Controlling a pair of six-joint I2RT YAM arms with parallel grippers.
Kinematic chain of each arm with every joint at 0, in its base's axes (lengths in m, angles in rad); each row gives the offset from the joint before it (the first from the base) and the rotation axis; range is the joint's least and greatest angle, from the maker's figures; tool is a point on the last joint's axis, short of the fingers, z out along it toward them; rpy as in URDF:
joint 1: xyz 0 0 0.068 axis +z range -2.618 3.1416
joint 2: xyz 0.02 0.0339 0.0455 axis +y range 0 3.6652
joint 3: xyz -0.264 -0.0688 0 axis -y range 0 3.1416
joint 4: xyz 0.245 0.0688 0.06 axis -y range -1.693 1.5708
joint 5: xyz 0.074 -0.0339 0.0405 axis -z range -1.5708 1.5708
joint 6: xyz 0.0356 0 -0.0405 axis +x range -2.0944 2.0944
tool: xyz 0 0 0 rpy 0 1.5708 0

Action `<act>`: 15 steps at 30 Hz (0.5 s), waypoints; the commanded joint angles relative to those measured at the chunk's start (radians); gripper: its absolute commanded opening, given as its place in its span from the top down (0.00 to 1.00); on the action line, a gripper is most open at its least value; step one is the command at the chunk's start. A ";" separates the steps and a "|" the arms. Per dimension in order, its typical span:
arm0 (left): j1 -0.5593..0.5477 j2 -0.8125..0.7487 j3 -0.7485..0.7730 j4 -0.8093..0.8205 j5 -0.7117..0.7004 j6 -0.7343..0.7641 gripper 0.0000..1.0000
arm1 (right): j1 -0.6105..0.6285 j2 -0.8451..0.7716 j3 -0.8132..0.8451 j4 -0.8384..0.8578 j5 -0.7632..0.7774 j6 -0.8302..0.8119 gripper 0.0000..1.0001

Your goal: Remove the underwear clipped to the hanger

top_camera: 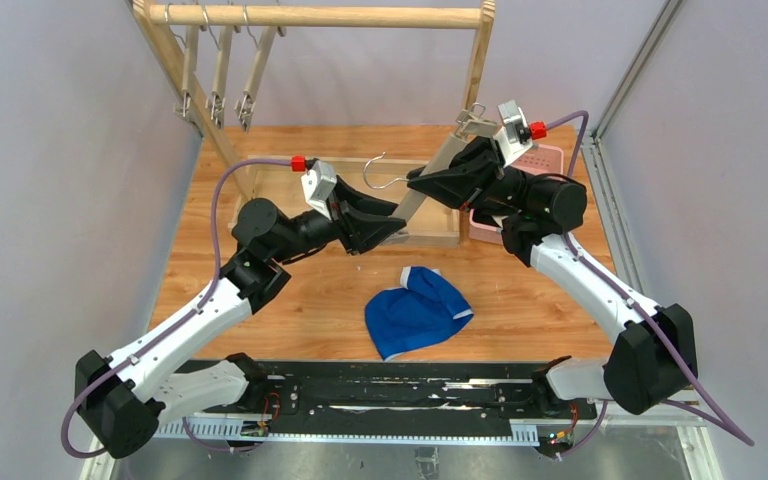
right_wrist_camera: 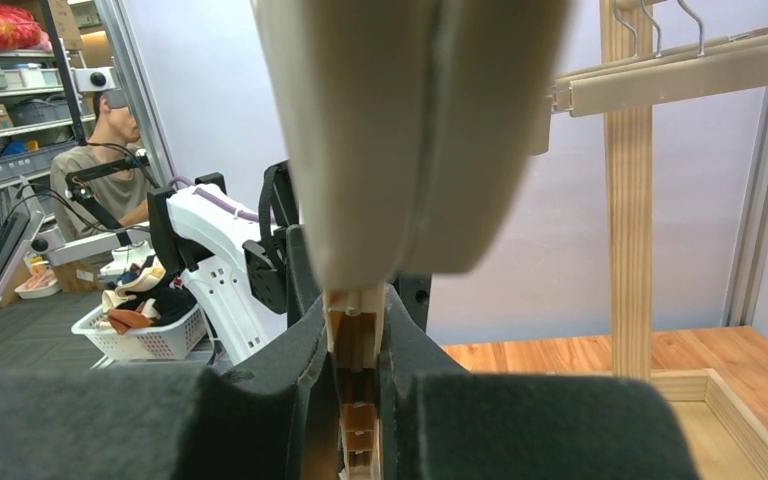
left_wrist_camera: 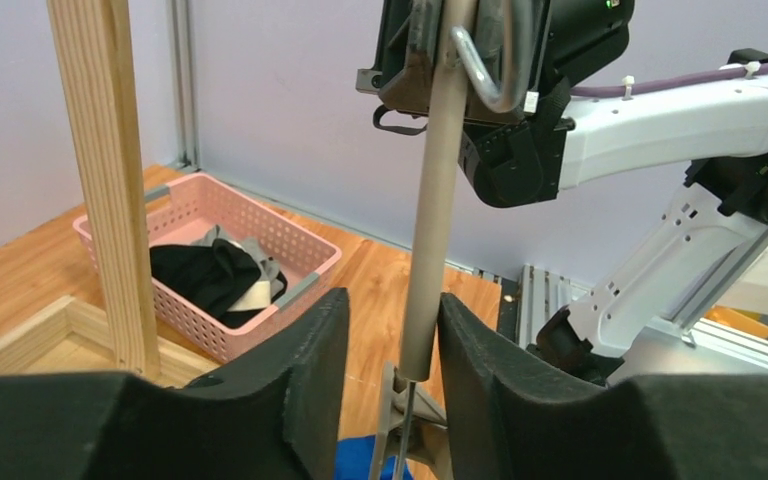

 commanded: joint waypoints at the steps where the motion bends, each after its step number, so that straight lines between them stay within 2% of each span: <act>1: -0.010 0.012 0.035 0.045 0.019 -0.006 0.59 | 0.026 -0.013 0.018 0.025 -0.006 -0.019 1.00; 2: -0.013 0.018 0.036 0.050 0.024 -0.010 0.62 | 0.028 -0.011 0.018 0.025 -0.006 -0.019 0.99; 3: -0.018 0.024 0.036 0.054 0.029 -0.013 0.71 | 0.028 -0.009 0.016 0.027 -0.005 -0.019 0.99; 5: -0.026 0.038 0.039 0.055 0.034 -0.013 0.96 | 0.028 -0.007 0.014 0.029 -0.004 -0.018 0.99; 6: -0.028 0.042 0.039 0.055 0.028 -0.017 0.99 | 0.028 -0.007 0.013 0.031 -0.004 -0.018 0.99; 9: -0.036 0.035 0.039 0.055 0.007 -0.021 1.00 | 0.028 -0.013 0.006 0.010 0.002 -0.029 0.99; 10: -0.037 0.027 0.038 0.055 -0.003 -0.027 1.00 | 0.028 -0.017 0.004 -0.016 0.005 -0.043 0.95; 11: -0.038 0.015 0.041 0.055 -0.015 -0.037 1.00 | 0.027 -0.024 -0.002 -0.052 0.011 -0.062 0.83; 14: -0.038 -0.021 0.057 0.023 -0.035 -0.052 1.00 | 0.028 -0.055 -0.033 -0.110 0.017 -0.124 0.39; 15: -0.038 -0.031 0.073 -0.023 -0.040 -0.042 1.00 | 0.028 -0.069 -0.044 -0.137 0.017 -0.150 0.35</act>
